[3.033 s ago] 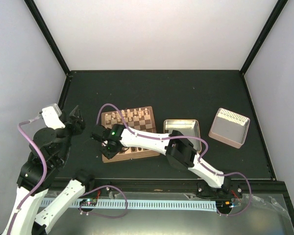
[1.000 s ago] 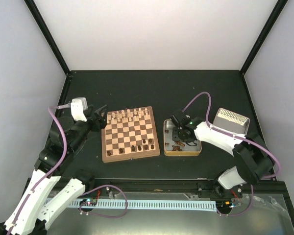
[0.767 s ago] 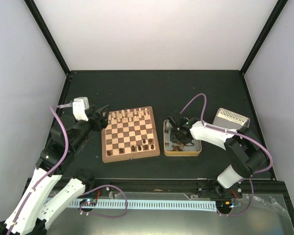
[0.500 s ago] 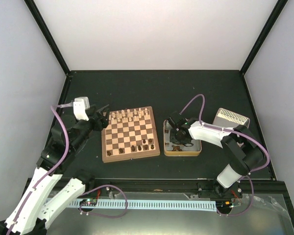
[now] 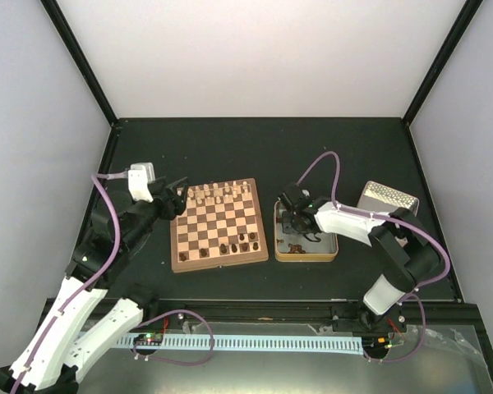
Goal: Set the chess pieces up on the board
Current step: Pick up the chess piece from the storage box, then place the chess piece on the chessboard.
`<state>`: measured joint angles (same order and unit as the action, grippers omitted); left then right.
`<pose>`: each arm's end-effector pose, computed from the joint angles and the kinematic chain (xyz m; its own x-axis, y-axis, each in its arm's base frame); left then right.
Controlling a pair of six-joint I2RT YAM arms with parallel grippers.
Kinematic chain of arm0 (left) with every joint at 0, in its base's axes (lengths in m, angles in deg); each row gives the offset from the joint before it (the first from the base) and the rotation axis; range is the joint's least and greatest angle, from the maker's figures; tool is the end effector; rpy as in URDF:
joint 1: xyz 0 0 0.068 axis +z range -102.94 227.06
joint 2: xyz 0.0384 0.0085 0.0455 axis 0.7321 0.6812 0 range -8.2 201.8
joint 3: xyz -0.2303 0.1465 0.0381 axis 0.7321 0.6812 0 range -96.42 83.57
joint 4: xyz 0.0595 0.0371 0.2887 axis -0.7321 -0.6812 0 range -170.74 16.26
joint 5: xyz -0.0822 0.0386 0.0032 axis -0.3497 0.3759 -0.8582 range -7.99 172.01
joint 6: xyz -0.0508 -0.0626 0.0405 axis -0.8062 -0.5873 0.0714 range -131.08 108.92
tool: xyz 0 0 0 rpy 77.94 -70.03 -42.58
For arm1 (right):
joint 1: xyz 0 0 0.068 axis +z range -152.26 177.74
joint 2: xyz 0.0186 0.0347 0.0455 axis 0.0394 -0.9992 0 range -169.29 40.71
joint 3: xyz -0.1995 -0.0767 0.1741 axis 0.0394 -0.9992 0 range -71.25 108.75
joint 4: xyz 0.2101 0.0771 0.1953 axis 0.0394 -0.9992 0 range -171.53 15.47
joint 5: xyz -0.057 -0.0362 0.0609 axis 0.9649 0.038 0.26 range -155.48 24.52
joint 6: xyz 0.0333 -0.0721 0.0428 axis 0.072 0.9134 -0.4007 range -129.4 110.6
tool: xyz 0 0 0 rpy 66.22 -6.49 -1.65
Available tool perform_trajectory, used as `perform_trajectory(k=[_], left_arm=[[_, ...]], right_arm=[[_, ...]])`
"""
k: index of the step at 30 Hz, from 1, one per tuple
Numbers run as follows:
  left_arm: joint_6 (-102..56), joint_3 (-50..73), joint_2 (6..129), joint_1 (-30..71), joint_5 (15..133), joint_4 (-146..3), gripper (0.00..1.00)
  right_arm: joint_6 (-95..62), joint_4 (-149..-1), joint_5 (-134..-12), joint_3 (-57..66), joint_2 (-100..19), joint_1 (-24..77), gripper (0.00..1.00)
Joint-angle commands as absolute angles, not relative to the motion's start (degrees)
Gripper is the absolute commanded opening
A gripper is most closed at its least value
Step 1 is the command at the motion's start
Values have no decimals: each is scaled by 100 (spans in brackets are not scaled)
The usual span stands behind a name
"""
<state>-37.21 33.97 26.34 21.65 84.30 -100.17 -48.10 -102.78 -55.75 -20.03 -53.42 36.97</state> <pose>0.1902 -0.0868 0.3658 -0.3332 -0.3289 -0.8836 0.2747 0.8627 -0.4247 0.2694 0.2023 0.0860 -0.9355 0.0318 -0.3520 0.0050 0.9970 0.0770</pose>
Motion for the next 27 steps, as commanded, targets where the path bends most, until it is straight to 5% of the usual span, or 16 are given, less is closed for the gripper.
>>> perform_trajectory(k=[1,13,27], left_arm=[[-3947,3532,2889,2205,7862,-9727,76],[-4834,3545,4502,2181,5339,-8662,75],[-4992,1968,7348,1265,3766,-8591,68]], right_arm=[[-4057,-9271,-5221,-2243,-4666,3677,10],[-2863,-7126,-5702,-3343,-3086,3676,10],[-1801,-5525,-7655,-4903,-1305,3682,11]])
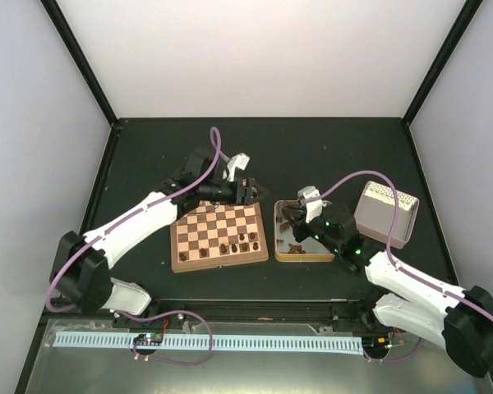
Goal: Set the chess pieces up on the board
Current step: Place the chess piece on the chessboard.
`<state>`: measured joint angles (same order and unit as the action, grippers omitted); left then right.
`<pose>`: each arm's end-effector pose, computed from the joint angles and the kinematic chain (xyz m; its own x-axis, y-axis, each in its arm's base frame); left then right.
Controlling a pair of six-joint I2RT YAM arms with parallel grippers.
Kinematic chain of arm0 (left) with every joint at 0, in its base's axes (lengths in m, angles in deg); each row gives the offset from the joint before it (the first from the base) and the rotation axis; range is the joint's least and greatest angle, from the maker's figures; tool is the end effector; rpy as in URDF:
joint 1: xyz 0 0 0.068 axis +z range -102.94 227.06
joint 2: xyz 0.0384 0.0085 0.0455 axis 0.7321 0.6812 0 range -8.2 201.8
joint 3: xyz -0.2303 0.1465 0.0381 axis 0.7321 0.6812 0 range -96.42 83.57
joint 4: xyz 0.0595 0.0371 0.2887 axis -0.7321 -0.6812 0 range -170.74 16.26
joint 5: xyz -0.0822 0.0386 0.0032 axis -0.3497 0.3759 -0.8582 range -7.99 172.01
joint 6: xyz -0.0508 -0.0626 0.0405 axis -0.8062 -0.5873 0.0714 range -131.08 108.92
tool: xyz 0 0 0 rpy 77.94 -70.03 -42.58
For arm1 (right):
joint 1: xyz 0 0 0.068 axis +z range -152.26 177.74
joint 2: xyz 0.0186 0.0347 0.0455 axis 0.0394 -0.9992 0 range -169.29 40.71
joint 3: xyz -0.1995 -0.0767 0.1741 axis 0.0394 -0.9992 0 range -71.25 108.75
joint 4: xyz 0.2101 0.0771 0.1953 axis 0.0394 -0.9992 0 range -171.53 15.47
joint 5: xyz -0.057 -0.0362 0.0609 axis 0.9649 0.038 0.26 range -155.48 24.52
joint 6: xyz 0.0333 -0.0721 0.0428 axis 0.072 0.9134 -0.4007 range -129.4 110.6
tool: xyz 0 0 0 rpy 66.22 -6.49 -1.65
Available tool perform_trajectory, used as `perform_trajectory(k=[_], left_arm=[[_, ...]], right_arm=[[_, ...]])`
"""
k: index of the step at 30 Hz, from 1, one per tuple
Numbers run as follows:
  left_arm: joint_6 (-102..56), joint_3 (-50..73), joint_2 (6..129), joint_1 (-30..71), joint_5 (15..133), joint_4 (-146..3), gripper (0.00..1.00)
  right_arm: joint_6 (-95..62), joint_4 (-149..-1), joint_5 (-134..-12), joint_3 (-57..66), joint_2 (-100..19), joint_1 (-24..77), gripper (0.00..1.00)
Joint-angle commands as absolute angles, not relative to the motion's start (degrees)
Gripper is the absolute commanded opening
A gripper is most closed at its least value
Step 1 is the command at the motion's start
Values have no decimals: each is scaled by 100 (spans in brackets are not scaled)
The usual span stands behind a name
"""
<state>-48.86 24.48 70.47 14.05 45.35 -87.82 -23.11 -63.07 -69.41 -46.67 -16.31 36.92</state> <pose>0.2835 -0.2416 0.2601 -0.8904 -0.0076 -0.4551 0.3900 0.5028 -0.7714 0.2210 0.1872 0.1812 -0.4308 -0.0461 -0.9013 -0.5946 0.7657 0.2451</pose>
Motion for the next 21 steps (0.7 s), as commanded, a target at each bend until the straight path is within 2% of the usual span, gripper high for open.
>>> perform_trajectory(k=[1,7,16,21], left_arm=[[-4993,1889,7437,1232,3666,-8607,68],[-4840,1415,7915,1011,3437,-8876,67],[-4438,822,8444,710,3616,-9765,47],[-4185,603,8681,558,3611,-10164,45]], right_arm=[[-1708,-5433,-7708,-4968,-1190,3685,11],[-999,-5256,-7655,-5132,-870,3678,11],[-763,-5442,-7476,-5123,-734,3681,12],[-714,-5481,-7431,-5123,-734,3680,12]])
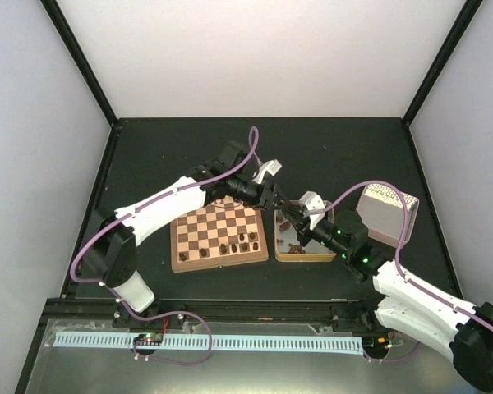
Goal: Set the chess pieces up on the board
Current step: Place the chess piece on the chessboard.
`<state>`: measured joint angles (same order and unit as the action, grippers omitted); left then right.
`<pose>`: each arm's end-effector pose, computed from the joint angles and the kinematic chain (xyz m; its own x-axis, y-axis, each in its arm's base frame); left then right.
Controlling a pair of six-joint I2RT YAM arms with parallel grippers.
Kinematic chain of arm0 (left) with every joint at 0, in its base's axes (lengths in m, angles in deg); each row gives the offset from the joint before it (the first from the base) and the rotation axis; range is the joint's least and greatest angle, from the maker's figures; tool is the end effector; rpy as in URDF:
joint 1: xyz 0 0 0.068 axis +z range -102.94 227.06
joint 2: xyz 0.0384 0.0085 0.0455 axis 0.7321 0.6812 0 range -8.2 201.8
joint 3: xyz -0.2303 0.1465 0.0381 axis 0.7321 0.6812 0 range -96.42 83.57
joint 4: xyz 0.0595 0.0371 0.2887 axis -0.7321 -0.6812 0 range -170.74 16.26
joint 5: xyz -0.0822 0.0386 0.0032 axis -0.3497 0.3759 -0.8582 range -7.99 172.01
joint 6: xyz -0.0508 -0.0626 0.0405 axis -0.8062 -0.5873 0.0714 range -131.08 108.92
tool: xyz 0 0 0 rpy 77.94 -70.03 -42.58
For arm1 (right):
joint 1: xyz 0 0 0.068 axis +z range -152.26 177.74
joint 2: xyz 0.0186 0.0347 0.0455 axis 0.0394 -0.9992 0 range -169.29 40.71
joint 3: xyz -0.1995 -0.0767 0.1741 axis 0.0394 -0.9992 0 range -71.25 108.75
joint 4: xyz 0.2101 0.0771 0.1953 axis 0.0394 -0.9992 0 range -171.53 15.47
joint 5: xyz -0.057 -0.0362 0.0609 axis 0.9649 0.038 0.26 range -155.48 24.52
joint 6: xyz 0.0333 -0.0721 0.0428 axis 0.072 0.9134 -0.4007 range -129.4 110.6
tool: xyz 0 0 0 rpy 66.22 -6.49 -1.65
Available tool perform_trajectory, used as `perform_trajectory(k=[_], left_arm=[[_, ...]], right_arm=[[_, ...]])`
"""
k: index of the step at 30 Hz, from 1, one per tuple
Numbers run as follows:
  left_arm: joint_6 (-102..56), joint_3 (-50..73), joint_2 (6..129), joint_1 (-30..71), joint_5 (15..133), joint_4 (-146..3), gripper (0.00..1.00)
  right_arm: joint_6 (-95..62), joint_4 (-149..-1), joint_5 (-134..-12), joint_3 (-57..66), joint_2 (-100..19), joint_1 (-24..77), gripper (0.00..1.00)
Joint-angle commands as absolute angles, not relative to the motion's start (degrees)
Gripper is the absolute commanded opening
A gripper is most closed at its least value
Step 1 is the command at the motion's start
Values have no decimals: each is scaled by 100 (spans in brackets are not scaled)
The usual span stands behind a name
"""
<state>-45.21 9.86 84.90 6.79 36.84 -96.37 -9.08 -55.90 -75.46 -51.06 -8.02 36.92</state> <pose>0.2821 -0.3139 0.2552 -0.9040 0.2475 -0.3486 0.4234 0.4062 -0.8097 0.2020 0.1826 0.2054 -0.1293 -0.1124 -0.9852 -0.7552 0.6551 0.0243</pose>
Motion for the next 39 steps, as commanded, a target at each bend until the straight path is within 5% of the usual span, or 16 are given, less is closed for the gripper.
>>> perform_trajectory(k=[1,7,12,20,27,39], left_arm=[[-4117,549,8722,531,3598,-10262,42],[-3940,385,8800,440,3657,-10462,21],[-3869,339,8760,441,3912,-10523,6],[-3829,461,8187,513,5569,-10705,4],[-3911,1244,7229,591,7615,-11150,4],[-4378,2681,5536,700,9645,-12304,4]], right_arm=[[-705,-5503,-7395,-5117,-743,3682,12],[-705,-5621,-7283,-5038,-796,3687,13],[-995,-5792,-7078,-4953,-825,3690,22],[-1700,-6190,-7200,-4966,-442,3687,58],[-3236,-6774,-6233,-5135,286,3678,60],[-4653,-7837,-5886,-4264,-805,3687,60]])
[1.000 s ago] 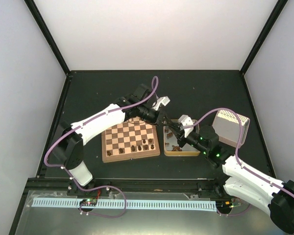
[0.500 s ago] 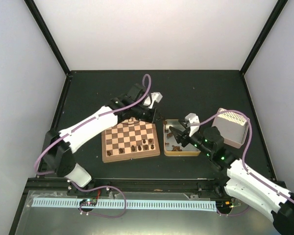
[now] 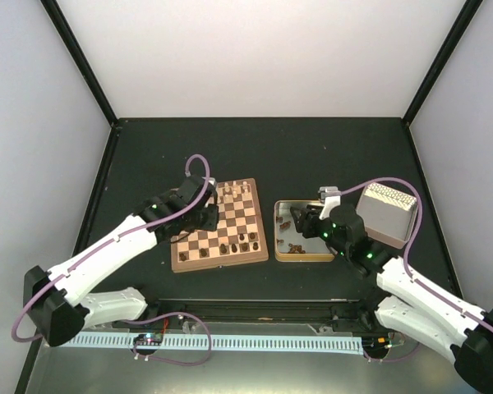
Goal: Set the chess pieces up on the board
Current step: Place the chess piece on the chessboard.
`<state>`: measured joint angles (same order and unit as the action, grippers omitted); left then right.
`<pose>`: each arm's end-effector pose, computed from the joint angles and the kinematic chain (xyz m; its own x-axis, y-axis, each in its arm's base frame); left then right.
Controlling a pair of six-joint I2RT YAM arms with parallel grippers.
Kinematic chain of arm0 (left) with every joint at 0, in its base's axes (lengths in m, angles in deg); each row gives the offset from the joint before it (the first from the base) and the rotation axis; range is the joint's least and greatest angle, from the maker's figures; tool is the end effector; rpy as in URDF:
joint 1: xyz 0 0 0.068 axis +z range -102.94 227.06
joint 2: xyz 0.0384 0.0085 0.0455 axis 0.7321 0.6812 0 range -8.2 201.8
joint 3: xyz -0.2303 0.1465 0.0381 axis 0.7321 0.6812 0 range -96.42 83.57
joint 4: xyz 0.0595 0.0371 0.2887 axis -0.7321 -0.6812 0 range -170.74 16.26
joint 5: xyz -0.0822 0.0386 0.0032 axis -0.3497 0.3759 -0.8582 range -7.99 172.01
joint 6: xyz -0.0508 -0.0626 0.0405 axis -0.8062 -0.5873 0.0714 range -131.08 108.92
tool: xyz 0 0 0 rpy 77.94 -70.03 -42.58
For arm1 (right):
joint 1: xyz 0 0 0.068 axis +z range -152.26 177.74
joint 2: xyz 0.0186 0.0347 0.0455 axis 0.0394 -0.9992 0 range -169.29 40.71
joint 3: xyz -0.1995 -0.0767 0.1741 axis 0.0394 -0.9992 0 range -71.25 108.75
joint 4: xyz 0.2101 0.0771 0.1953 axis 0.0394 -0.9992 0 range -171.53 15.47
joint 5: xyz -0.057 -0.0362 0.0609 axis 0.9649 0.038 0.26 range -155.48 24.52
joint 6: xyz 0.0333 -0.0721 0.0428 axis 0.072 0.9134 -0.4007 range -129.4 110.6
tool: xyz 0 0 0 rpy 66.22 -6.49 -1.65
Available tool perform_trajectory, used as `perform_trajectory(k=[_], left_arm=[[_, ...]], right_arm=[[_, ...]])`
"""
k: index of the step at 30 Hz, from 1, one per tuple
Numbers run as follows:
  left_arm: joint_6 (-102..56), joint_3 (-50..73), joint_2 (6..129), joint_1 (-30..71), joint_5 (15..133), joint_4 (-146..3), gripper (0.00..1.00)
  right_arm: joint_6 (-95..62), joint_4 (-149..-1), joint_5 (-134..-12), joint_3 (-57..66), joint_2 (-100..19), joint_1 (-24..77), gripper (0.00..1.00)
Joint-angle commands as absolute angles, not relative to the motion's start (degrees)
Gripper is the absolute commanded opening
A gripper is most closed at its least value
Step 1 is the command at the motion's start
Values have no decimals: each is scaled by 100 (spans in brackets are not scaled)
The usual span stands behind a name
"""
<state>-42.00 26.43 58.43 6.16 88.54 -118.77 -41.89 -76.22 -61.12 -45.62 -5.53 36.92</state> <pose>0.2269 -0.1844 0.2456 -0.8367 0.0493 -0.5455 0.1989 0.9553 -0.2187 0.2084 0.1619 0.2044 -0.5572 0.2368 -0.7959 -0.3272 0.8183 0.4726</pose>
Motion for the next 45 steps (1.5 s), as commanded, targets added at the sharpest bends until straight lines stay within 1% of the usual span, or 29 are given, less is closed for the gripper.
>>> perform_trajectory(k=[1,9,17,19,23,26,37,45], left_arm=[[-4382,2697,5474,744,9708,-12318,4],[-4416,2858,5203,916,9938,-12290,4],[-4444,2996,5171,995,9827,-12270,4],[-4409,3077,5171,998,9683,-12196,4],[-4145,3256,5368,1000,8380,-11808,4],[-4172,3491,5550,979,8022,-11651,3],[-4194,4091,5643,866,7770,-11333,4],[-4149,4170,5808,772,7884,-11326,4]], right_arm=[[-4695,-7875,-5856,-4207,-872,3685,60],[-4795,-7984,-5786,-4097,-1002,3681,60],[-4868,-8037,-5668,-4110,-1033,3684,60],[-4871,-8050,-5653,-4106,-1065,3683,60],[-4892,-8059,-5681,-4097,-1138,3685,60],[-4903,-8051,-5702,-4088,-1207,3680,60],[-4912,-8048,-5760,-4064,-1436,3684,60],[-4919,-8019,-5809,-4066,-1559,3680,60]])
